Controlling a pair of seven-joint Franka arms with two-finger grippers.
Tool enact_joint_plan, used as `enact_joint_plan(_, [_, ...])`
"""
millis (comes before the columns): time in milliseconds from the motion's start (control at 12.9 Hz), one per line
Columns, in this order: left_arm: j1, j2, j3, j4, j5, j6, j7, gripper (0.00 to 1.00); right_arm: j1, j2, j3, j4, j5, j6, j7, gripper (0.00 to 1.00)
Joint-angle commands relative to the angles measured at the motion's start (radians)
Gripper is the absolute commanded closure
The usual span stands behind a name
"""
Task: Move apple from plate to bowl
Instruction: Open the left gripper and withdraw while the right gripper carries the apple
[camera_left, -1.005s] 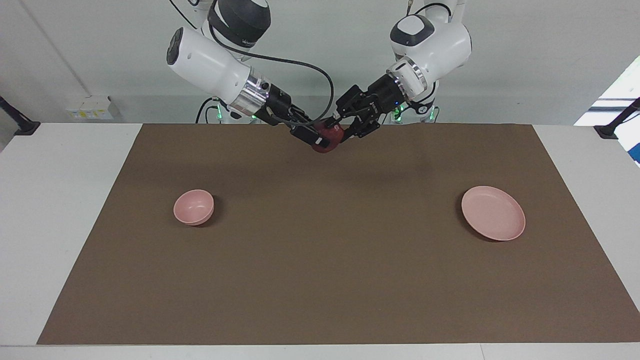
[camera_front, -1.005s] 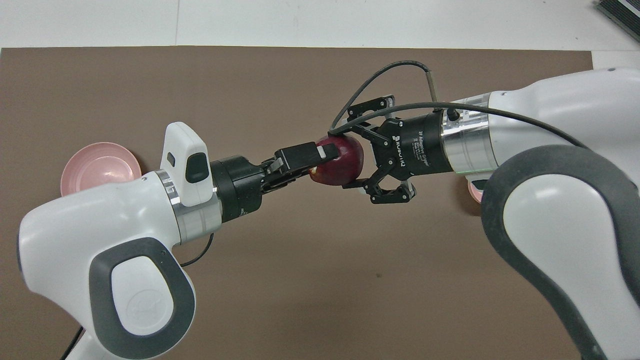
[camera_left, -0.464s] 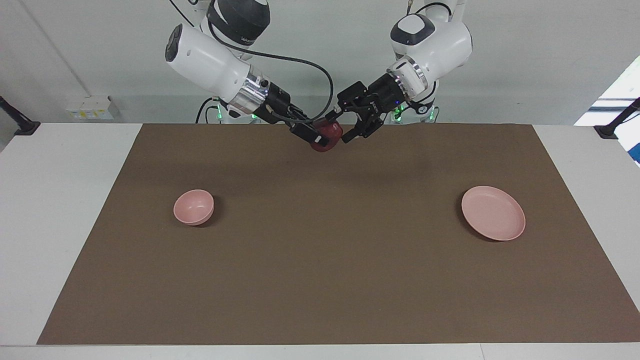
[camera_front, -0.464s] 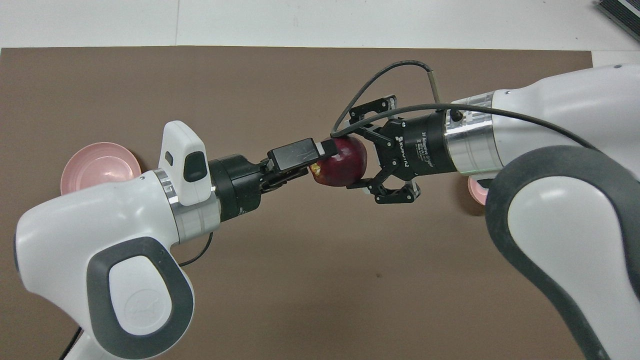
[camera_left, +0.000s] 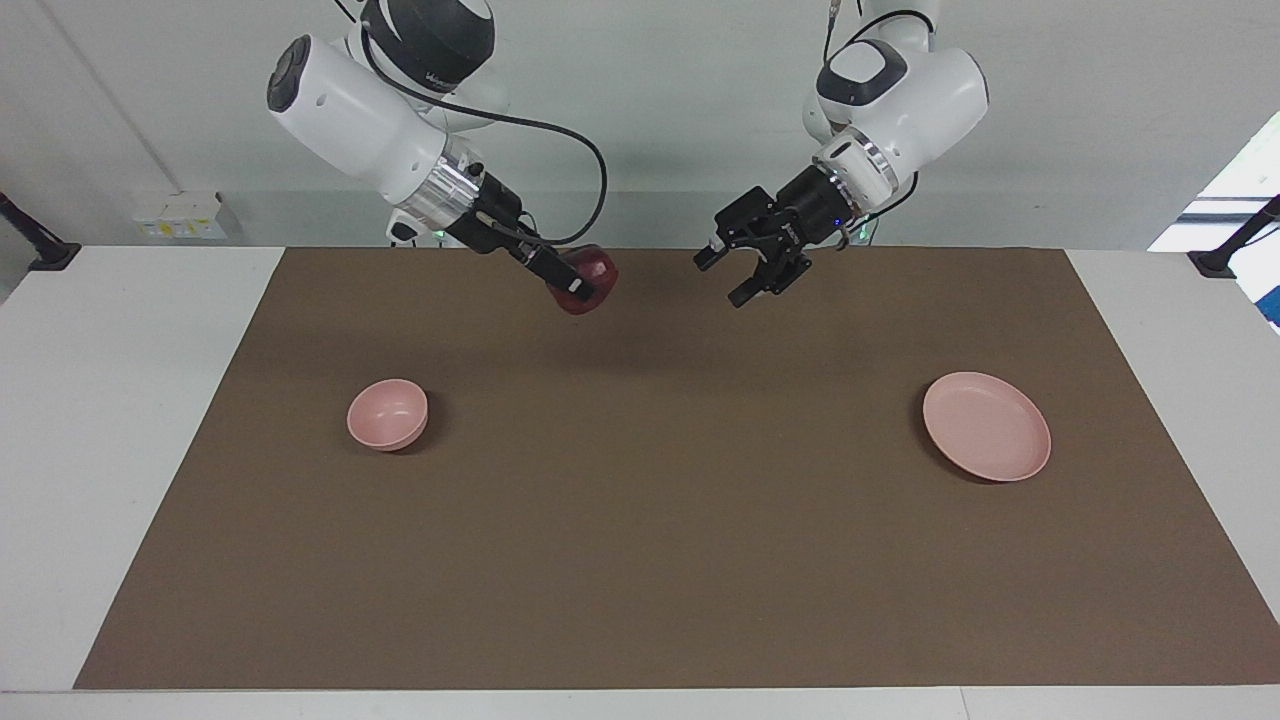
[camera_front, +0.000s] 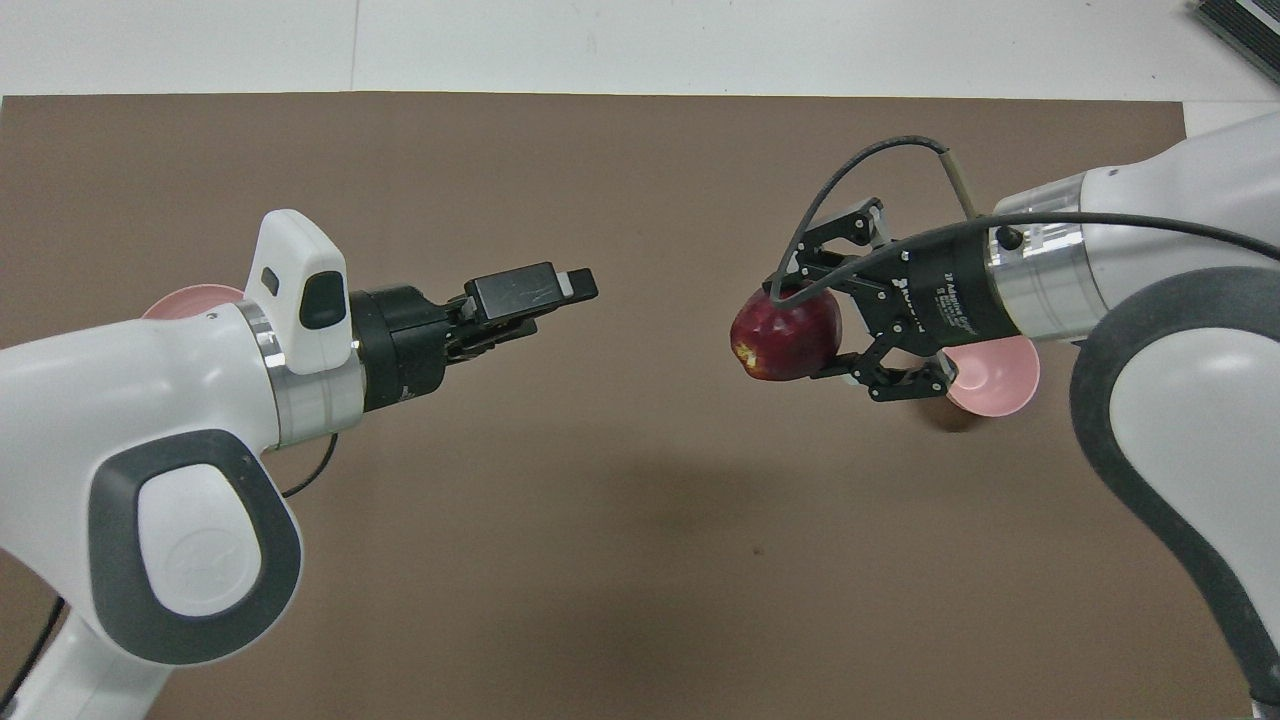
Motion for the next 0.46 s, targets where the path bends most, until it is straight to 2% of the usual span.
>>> enact_joint_plan(0, [0.003, -0.008, 0.071, 0.001, 0.308, -0.173, -0.009, 0.0, -0.046, -0.013, 0.005, -0.01, -0.144, -0.042, -0.177, 1.0])
enact_joint_plan(232, [-0.006, 0.001, 0.143, 0.036, 0.639, -0.302, -0.002, 0.0, -0.116, -0.01, 0.005, -0.054, -0.296, -0.045, -0.437, 1.0])
enact_joint_plan(386, [-0.067, 0.027, 0.25, 0.128, 0.849, -0.411, 0.015, 0.0, -0.176, 0.0, 0.005, -0.108, -0.367, -0.025, -0.637, 1.0])
